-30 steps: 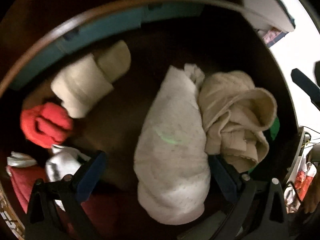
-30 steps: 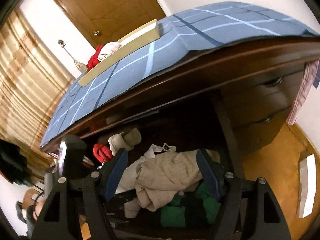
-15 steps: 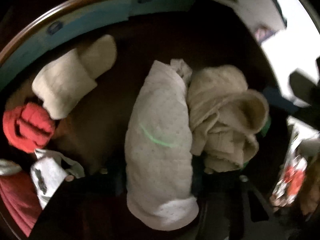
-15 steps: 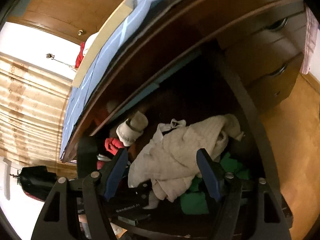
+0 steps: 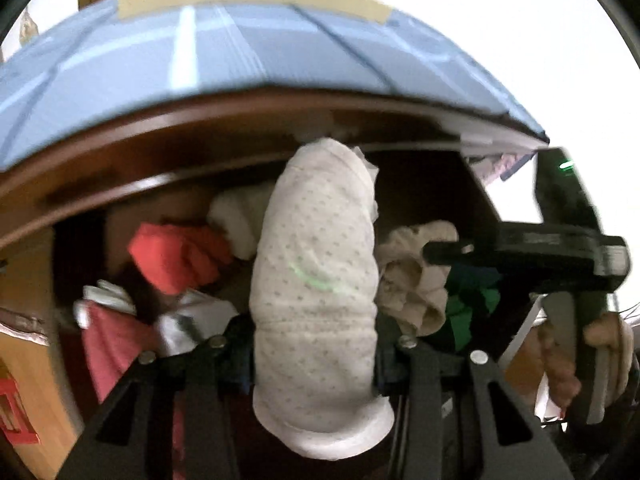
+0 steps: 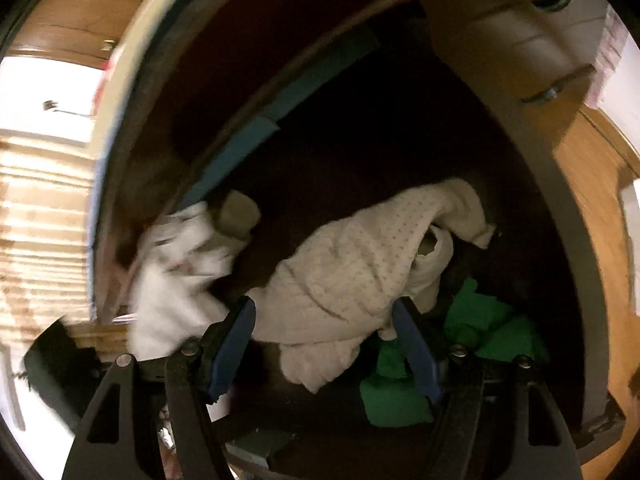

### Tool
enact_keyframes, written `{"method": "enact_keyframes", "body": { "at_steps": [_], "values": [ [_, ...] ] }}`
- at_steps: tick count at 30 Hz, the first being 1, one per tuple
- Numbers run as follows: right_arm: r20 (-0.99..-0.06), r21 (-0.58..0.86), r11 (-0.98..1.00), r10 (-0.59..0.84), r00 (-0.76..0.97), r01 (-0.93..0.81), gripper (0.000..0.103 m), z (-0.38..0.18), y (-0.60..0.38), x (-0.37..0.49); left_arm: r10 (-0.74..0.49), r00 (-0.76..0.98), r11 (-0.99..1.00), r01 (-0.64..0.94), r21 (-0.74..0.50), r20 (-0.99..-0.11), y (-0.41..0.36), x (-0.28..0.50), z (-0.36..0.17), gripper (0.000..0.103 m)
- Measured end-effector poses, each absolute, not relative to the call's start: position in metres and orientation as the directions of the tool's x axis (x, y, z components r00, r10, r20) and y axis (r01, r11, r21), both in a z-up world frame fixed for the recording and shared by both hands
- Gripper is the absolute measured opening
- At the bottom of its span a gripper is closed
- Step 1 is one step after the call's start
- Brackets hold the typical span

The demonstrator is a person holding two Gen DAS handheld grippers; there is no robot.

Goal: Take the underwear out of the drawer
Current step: 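Grasp the white dotted garment with the left tool while the right tool grasps the beige dotted garment, then lift both dotted garments out of the drawer and carry them over the tray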

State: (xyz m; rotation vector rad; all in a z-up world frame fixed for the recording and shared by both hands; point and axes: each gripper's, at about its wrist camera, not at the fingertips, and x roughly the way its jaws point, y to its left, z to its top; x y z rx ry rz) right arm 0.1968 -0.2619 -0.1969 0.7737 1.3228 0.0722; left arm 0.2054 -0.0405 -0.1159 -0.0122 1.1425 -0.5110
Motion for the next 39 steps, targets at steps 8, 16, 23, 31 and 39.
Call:
{"method": "enact_keyframes", "body": {
  "at_steps": [8,16,23,31,39],
  "values": [
    [-0.845,0.528,0.668,0.475,0.246,0.524,0.073,-0.227,-0.257,0.214,-0.424,0.398,0.885,0.372,-0.280,-0.814,-0.024,0.209,-0.094,0.041],
    [-0.903,0.428,0.781,0.386,0.187,0.455,0.089,-0.229,-0.221,0.247,-0.423,0.466,0.895,0.347,-0.279,-0.777,0.006,0.216,-0.069,0.041],
    [-0.919,0.387,0.899,0.357,0.170,0.207,0.058,-0.218,-0.198,0.243,-0.418,0.477,0.902,0.318,-0.291,-0.773,0.015,0.217,-0.071,0.041],
    [-0.892,0.405,0.910,0.372,0.256,0.087,0.050,-0.197,-0.205,0.214,-0.421,0.484,0.904,0.291,-0.313,-0.767,0.013,0.220,-0.072,0.041],
    [-0.828,0.324,0.942,0.326,0.457,-0.085,0.050,-0.140,-0.208,0.179,-0.402,0.517,0.914,0.282,-0.293,-0.756,0.005,0.216,-0.067,0.041]
  ]
}}
